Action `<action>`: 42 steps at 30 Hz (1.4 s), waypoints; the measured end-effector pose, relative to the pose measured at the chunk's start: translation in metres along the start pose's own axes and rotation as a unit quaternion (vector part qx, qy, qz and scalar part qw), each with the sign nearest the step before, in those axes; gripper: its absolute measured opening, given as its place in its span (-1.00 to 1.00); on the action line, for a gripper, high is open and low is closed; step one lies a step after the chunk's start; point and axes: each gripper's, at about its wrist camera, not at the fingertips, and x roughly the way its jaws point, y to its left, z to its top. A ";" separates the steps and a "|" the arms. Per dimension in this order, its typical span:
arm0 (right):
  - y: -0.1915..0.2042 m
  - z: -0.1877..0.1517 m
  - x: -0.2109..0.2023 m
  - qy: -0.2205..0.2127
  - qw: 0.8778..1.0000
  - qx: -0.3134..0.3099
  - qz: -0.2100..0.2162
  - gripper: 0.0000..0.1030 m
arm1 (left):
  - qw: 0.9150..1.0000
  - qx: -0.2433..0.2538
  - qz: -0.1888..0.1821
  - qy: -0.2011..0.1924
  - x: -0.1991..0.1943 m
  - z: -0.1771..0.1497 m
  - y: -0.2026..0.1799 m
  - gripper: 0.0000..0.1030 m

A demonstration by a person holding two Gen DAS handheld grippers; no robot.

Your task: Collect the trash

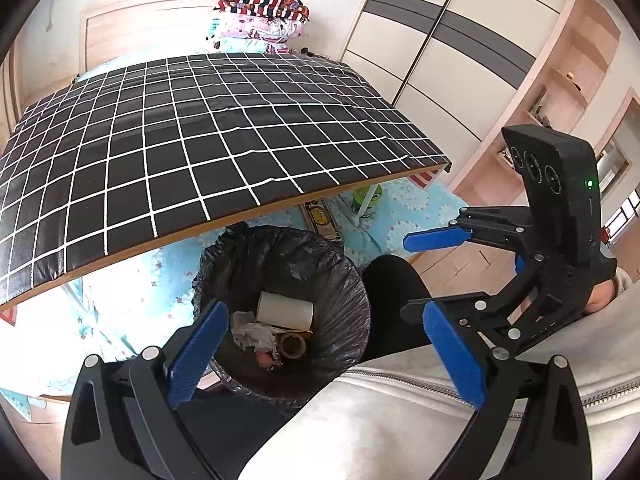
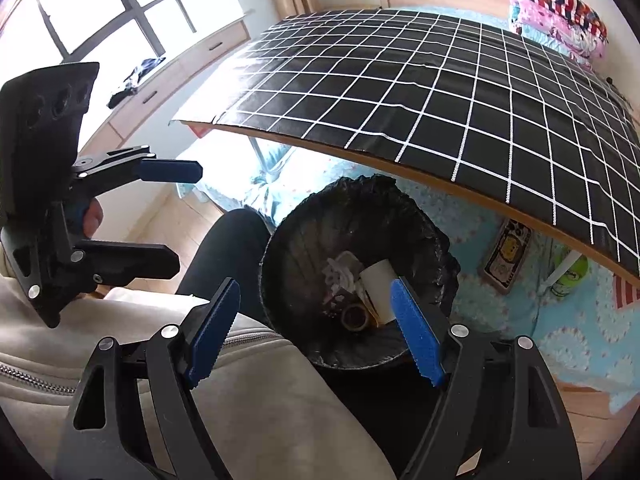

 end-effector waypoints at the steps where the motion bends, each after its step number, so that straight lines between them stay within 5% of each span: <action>1: 0.000 0.000 0.001 0.000 1.000 -0.001 0.001 0.50 | 1.000 0.000 0.001 0.000 0.000 0.000 0.000 0.84; 42: 0.005 0.002 -0.002 -0.007 1.000 -0.006 -0.001 0.50 | 1.000 -0.003 0.005 0.001 0.001 0.001 0.002 0.84</action>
